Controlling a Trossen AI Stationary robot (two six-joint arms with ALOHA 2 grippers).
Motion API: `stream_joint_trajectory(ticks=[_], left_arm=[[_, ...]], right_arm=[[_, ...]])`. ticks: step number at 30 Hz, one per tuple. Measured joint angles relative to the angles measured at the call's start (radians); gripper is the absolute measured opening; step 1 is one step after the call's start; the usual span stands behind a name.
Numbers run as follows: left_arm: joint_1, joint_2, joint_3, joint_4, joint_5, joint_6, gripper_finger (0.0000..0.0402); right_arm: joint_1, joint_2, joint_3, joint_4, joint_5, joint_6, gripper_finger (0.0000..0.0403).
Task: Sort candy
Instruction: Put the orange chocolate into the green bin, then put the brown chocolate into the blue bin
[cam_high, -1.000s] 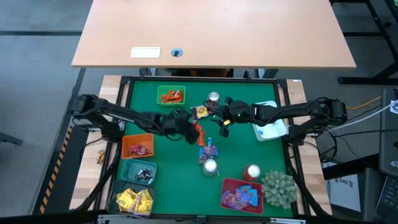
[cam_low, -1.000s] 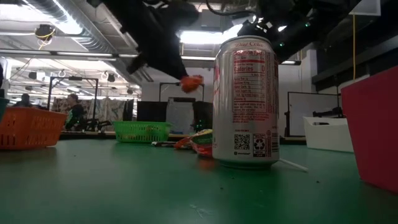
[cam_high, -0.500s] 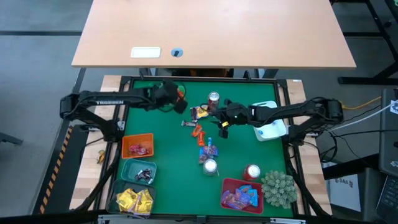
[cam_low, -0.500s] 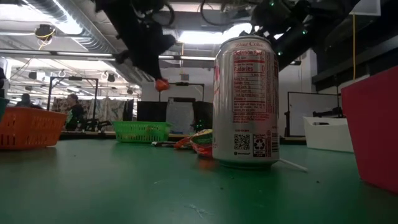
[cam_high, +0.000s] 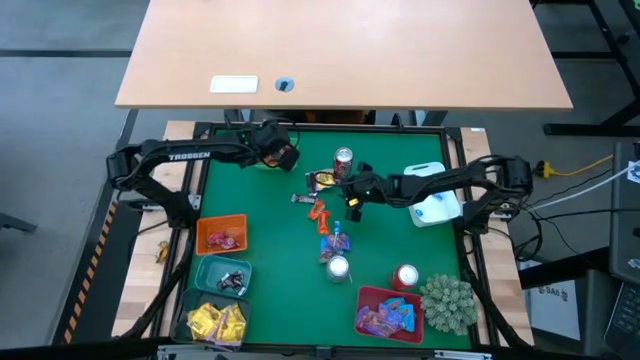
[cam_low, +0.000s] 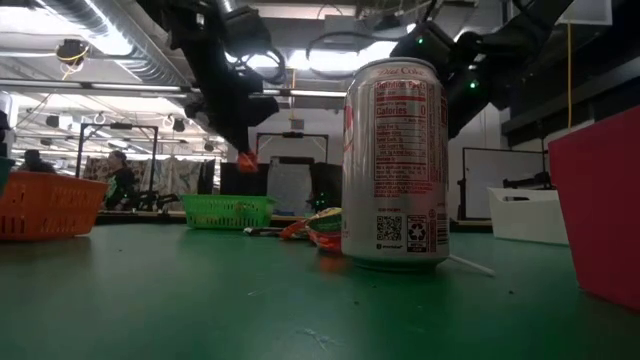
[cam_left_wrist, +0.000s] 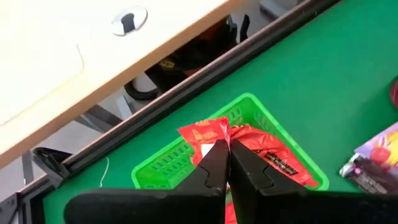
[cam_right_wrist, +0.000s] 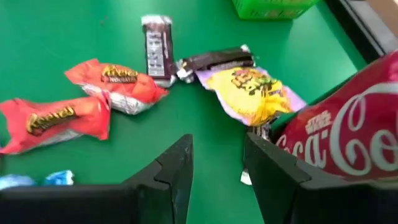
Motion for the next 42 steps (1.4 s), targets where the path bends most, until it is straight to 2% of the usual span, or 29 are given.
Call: stream_joint_trajectory(ticks=[3,10,14,27,35,42], left_arm=[[0.002,0.013,0.0,0.0,0.008,0.017,0.0011],[0.002,0.026,0.0,-0.001,0.009,0.018,0.0074],[0.002,0.026,0.0,-0.001,0.009,0.017,0.0094],[-0.002,0.026,0.0,0.0,0.011,0.014,0.0098],[-0.002,0.026,0.0,0.0,0.012,0.012,0.0098],[-0.002,0.026,0.0,0.001,0.011,0.012,0.0098]], right_arm=[[-0.013,0.026,0.0,0.002,0.011,0.0,0.0145],[-0.06,0.061,0.0,0.003,0.008,0.007,0.0145],[-0.08,0.077,0.0,0.006,-0.001,0.011,0.0145],[-0.085,0.16,0.0,0.133,0.012,0.008,0.0145],[-0.084,0.202,0.001,0.151,0.066,0.002,0.0145],[-0.089,0.224,0.003,0.167,0.058,0.01,0.0142]])
